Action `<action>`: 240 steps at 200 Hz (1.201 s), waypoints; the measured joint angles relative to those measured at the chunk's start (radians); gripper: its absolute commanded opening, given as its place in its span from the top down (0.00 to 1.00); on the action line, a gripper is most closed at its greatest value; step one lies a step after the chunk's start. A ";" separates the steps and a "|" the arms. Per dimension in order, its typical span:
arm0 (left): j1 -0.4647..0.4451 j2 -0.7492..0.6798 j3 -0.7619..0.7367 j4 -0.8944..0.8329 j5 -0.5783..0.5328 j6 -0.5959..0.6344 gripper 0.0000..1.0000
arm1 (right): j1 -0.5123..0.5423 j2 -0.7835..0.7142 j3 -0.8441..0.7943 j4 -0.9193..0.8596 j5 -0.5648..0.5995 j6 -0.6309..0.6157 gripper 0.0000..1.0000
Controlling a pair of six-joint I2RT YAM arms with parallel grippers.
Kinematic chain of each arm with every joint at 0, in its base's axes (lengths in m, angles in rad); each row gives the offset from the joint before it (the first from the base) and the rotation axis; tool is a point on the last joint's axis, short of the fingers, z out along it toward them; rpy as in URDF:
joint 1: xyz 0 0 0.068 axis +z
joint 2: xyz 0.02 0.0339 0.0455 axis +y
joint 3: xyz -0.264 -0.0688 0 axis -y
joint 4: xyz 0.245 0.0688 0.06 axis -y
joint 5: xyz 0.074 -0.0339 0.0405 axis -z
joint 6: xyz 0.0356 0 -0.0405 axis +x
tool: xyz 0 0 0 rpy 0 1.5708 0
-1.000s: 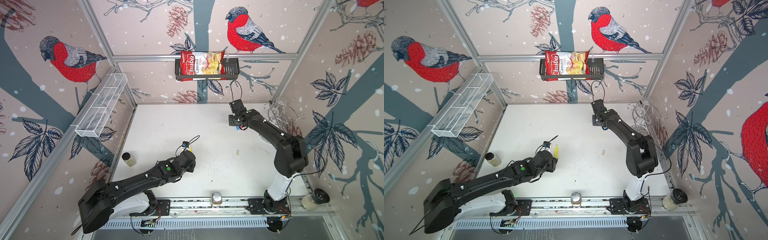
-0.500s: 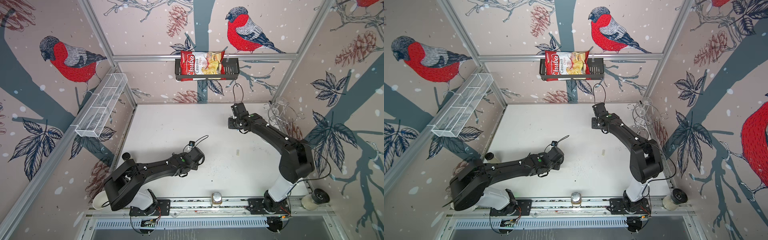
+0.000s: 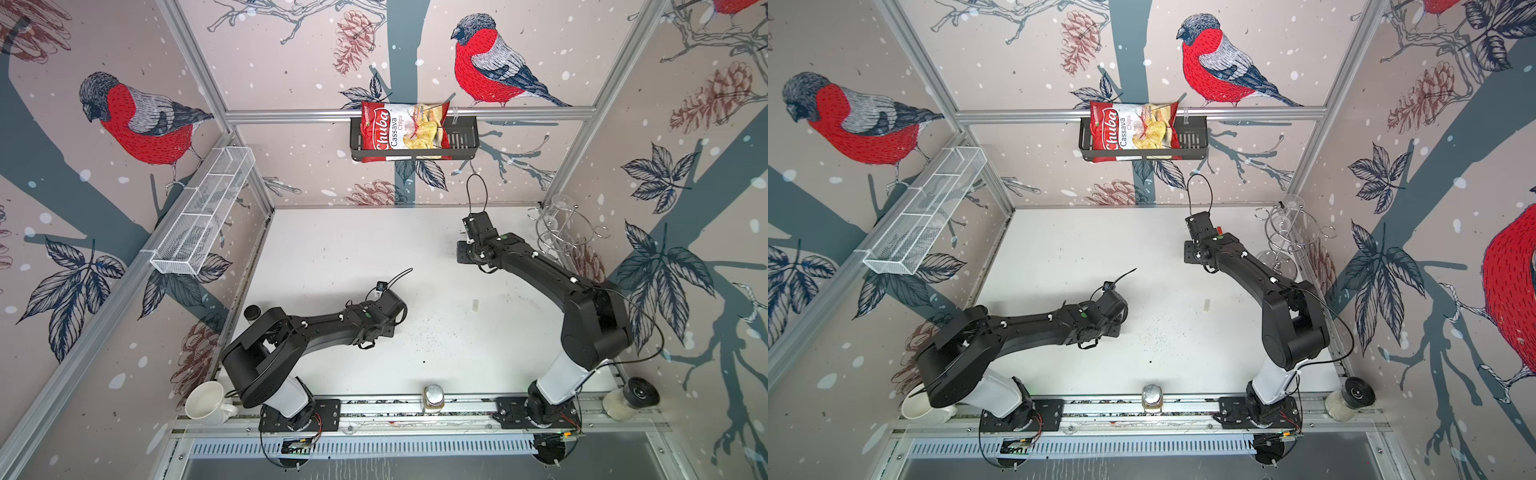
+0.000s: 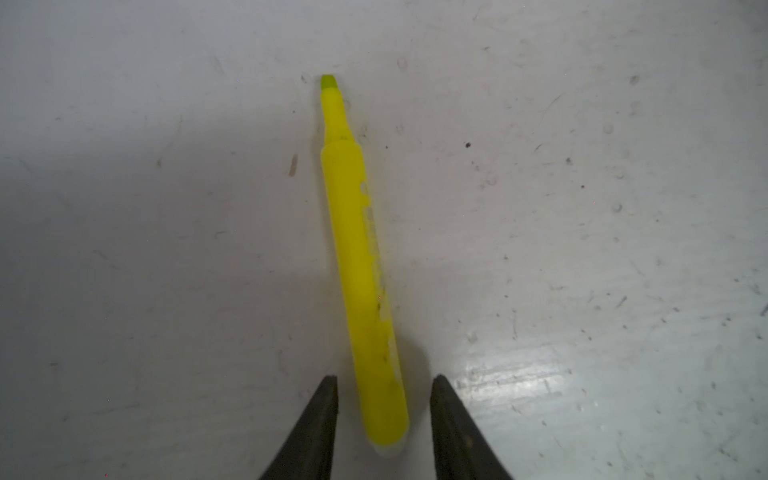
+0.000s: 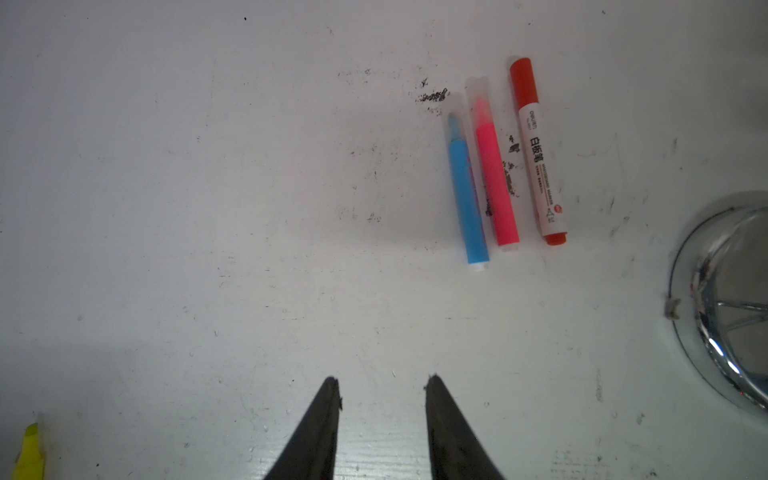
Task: Insert the pens into the pen caps
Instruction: 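Lower the left gripper onto the yellow highlighter and close on it, then lift the yellow highlighter upright with the left gripper while the right gripper approaches it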
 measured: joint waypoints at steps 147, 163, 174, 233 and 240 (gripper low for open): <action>0.023 0.044 -0.005 0.125 0.013 0.024 0.89 | 0.029 -0.052 -0.135 0.075 -0.075 0.030 0.66; 0.024 0.015 -0.028 0.128 0.040 0.024 0.89 | 0.032 -0.080 -0.164 0.089 -0.109 0.030 0.66; 0.024 -0.010 -0.042 0.122 0.067 0.026 0.89 | 0.034 -0.102 -0.183 0.102 -0.137 0.031 0.65; 0.024 -0.171 -0.124 0.156 0.138 0.048 0.89 | 0.039 -0.235 -0.309 0.221 -0.355 0.077 0.63; 0.024 -0.189 -0.136 0.166 0.157 0.048 0.89 | 0.039 -0.247 -0.323 0.233 -0.382 0.077 0.62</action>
